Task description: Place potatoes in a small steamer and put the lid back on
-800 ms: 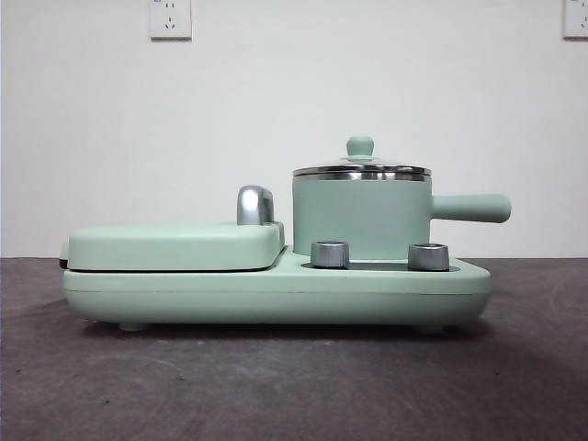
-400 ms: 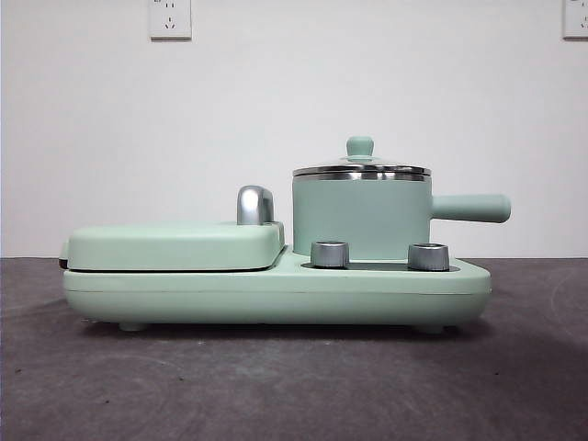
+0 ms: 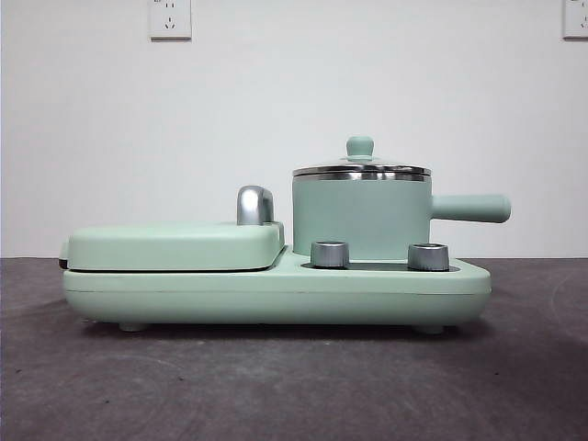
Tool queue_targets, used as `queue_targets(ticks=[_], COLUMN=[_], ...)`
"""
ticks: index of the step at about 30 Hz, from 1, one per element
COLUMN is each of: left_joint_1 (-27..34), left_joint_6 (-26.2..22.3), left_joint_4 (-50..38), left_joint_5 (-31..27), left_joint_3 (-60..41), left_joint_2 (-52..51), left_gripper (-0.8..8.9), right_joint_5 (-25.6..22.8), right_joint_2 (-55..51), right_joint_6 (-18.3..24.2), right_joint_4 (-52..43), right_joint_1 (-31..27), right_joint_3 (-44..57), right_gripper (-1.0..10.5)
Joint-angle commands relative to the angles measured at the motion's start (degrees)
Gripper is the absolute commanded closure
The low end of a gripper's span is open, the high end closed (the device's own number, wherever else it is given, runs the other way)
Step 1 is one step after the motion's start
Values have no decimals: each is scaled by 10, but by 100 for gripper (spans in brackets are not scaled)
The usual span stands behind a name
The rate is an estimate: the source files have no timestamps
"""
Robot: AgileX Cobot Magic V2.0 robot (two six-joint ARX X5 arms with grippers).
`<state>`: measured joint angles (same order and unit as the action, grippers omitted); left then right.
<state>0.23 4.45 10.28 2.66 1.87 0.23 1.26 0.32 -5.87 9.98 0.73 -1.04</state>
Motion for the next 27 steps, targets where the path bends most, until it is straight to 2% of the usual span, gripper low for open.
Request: queue_targets(ticks=[1,27], left_joint_1=[0,0], left_joint_6=[-6,-6], left_joint_4=[4,4], left_joint_5=[-2,-2], left_joint_3=[-11,-11], left_joint_2=[0,0], left_gripper=[793,793], right_joint_5=[-2,-2], right_joint_2=[-1,-1], right_joint_6=[10,10], right_joint_4=[-4,-11], right_joint_1=[0,0], right_joint_3=[4,4], right_gripper=[927,927])
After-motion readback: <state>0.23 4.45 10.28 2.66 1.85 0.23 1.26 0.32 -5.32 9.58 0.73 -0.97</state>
